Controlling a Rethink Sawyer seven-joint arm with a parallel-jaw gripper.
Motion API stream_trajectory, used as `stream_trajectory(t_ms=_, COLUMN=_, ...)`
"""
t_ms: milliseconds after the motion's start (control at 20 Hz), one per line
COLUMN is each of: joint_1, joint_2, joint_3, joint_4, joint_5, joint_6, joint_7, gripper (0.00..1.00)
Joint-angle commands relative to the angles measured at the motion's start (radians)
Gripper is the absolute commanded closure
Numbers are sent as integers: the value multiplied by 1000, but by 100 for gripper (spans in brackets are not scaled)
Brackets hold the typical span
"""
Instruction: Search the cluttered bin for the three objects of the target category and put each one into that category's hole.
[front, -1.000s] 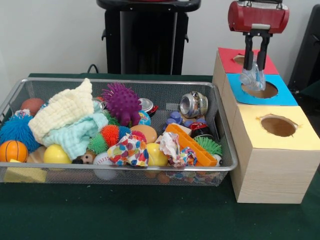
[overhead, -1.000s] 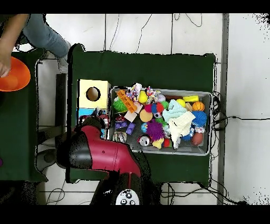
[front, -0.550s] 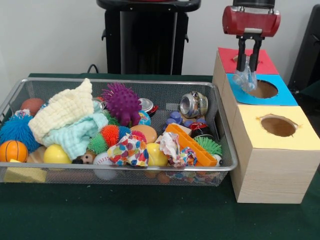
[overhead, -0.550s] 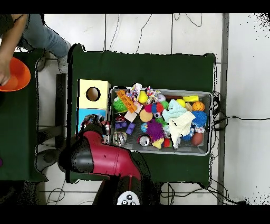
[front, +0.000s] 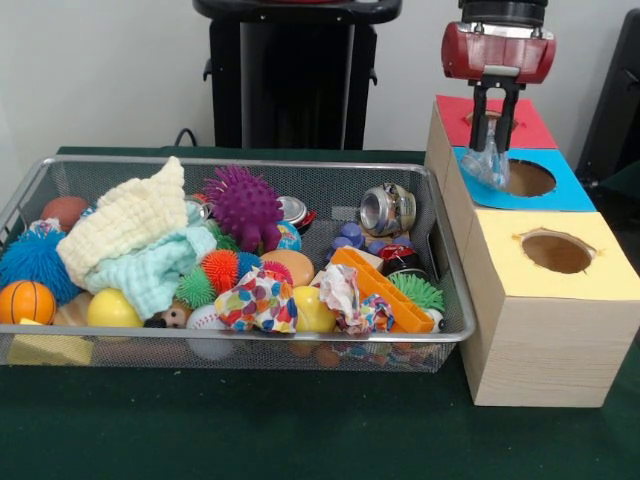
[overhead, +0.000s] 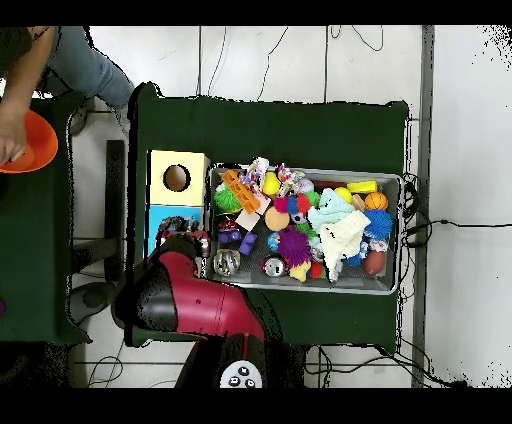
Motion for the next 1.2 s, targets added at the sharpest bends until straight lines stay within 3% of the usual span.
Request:
stream_trajectory(t_ms=50, joint_1=34, joint_2=49, joint_3=43, joint_4=29, joint_5=64, joint_6=5, joint_7=281, gripper=100)
stream_trajectory(t_ms=700, joint_1=68, joint_2=76, joint_3=3, joint_4=16, joint_5=73, joint_6=7, joint_7=297, gripper=100)
stream_trajectory(t_ms=1200, joint_1=17, joint_2=109, joint_3=44, joint_4=30, joint_5=33, joint_6=-66, joint_7=296, gripper=100)
